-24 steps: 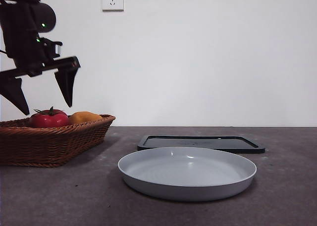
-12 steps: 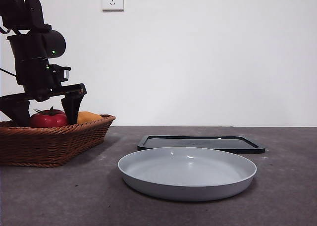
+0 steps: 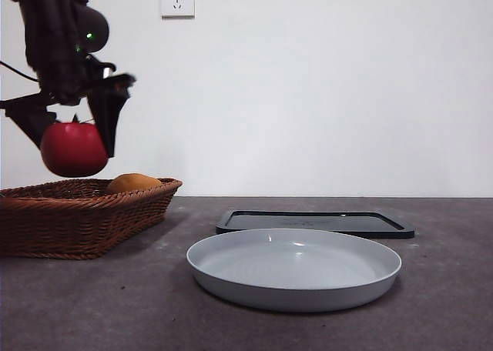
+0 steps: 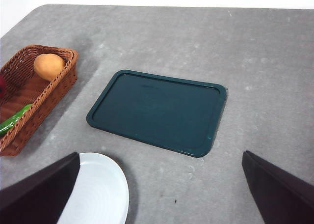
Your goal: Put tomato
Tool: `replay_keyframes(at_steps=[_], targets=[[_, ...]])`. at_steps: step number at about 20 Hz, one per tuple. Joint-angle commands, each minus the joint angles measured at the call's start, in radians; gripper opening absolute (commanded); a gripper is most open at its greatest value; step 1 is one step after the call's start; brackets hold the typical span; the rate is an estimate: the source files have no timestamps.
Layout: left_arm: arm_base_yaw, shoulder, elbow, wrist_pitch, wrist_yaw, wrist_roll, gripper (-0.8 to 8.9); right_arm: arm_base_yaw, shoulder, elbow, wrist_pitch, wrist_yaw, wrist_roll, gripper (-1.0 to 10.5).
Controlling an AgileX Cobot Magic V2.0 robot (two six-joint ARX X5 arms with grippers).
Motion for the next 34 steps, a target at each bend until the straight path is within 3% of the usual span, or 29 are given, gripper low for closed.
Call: replay_keyframes(at_steps=[1,11,16,23,34], targets=[[-0.074,-0.014,0.027,-0.039,0.015,-0.009,1.82,0.003,0.006,0.021,0.01,-0.002,-0.008,6.1],[-0.484,-0.027,0.002,0.042,0.015,-0.009,1.82,0.003,0.006,0.021,0.01,-0.002,-0.008,6.1],[-0.616,-0.004,-0.049,0.127,0.014,-0.006,1.82,0.003,0.006,0.021,0.01,-0.002,-0.008,6.1],[-0.681,0.112,-0.05,0.225,-0.018,-0.032,1.71,0.003,0.006,0.021,0.01,-0.002,-0.008,6.1],[-0.69,0.208,-0.049,0.238,-0.032,-0.048,1.61,0.003,0.006,0.021,0.01,-0.002,-0.008,6.1]])
